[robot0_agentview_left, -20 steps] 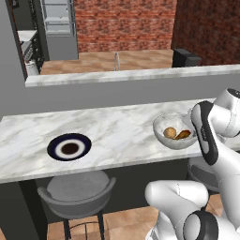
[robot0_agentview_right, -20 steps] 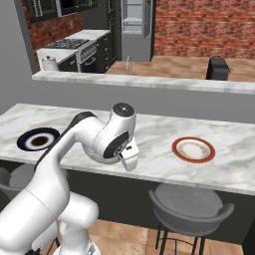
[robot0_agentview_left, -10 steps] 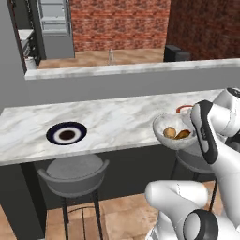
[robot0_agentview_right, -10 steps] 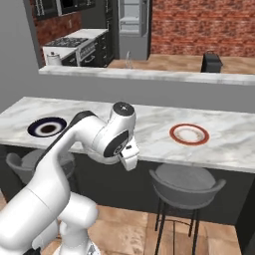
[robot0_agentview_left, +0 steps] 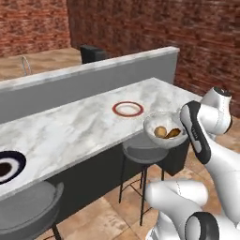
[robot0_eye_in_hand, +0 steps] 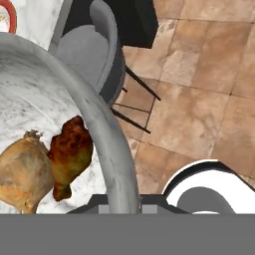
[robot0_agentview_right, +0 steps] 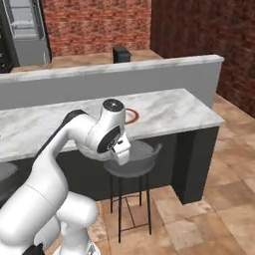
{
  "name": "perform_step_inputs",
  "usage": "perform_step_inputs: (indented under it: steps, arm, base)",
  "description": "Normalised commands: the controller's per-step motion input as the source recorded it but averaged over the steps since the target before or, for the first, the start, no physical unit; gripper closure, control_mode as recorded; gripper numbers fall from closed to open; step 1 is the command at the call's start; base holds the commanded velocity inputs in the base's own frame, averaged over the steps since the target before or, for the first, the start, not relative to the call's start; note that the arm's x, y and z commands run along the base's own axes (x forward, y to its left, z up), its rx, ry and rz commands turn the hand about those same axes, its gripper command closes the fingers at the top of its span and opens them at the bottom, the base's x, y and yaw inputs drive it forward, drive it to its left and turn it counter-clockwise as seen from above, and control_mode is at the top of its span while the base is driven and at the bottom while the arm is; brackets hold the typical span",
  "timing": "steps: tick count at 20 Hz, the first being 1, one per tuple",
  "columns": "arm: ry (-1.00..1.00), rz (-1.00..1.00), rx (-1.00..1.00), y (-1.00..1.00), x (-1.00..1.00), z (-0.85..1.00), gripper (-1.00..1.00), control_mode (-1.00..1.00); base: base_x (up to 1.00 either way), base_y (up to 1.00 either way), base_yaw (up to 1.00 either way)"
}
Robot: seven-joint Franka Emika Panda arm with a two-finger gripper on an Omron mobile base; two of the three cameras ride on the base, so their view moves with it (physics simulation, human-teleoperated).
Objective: Pick the chicken drumstick and onion from their plates and place them in the bowl. Then put the bowl in the fridge.
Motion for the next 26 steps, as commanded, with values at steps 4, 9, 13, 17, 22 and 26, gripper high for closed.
perform_step_inputs:
  steps: [4,9,13,17,22,26]
  arm:
    - [0.00,0.00,0.00,0.00,0.00,0.00,1.00,1.00]
    - [0.00,0.00,0.00,0.00,0.00,0.00,1.00,1.00]
    - [0.00,0.00,0.00,0.00,0.00,0.00,1.00,1.00]
    - [0.00,0.00,0.00,0.00,0.00,0.00,1.00,1.00]
    - [0.00,0.00,0.00,0.00,0.00,0.00,1.00,1.00]
    - [0.00,0.00,0.00,0.00,0.00,0.00,1.00,1.00]
  base:
    - [0.01,0.07,-0.95]
    - [0.02,0.00,-0.90]
    - [0.03,0.00,-0.91]
    - [0.27,0.05,-0.72]
    - [0.59,0.01,-0.39]
    - [0.83,0.04,-0.13]
